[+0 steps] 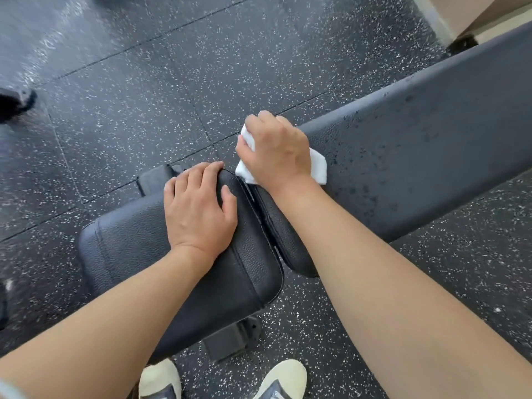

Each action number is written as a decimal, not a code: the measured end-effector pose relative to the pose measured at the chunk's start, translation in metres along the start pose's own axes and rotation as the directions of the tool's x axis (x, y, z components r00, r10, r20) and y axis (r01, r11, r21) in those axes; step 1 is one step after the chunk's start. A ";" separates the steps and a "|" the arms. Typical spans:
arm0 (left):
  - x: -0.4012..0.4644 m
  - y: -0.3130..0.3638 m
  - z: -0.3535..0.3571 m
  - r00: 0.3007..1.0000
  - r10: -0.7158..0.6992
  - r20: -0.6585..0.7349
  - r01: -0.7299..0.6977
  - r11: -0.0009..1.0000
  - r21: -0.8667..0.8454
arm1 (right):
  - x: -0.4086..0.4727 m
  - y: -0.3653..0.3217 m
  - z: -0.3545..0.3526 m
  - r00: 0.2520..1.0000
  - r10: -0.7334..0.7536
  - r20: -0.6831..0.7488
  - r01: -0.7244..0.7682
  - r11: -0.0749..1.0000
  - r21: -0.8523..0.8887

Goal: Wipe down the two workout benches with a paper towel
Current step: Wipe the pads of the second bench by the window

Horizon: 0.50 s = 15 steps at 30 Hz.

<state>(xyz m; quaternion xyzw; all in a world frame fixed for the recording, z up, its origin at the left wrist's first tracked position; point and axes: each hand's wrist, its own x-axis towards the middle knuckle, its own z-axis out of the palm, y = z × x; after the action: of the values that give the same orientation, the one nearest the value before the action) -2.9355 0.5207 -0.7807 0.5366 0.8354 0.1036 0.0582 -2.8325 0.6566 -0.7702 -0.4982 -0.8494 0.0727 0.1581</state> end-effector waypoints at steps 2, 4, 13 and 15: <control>-0.001 0.001 0.000 1.000 0.000 0.005 0.000 1.000 0.006 | -0.015 0.007 -0.005 0.999 -0.030 -0.018 0.031 0.999 0.041; 0.000 0.001 -0.001 1.000 0.004 -0.002 -0.004 1.000 0.012 | -0.048 0.022 -0.015 0.996 -0.067 -0.053 0.071 0.995 0.071; 0.001 0.000 0.002 1.000 0.004 -0.023 -0.004 1.000 -0.010 | -0.187 0.104 -0.060 0.975 -0.219 -0.039 0.221 0.974 0.042; 0.001 0.000 0.000 1.000 -0.001 -0.006 0.001 1.000 -0.010 | -0.161 0.095 -0.051 0.973 -0.222 -0.069 0.224 0.974 0.024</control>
<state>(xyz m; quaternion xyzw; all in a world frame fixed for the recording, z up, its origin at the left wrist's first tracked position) -2.9355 0.5214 -0.7806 0.5354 0.8355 0.1091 0.0586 -2.6638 0.5616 -0.7808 -0.3993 -0.8930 0.0514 0.2012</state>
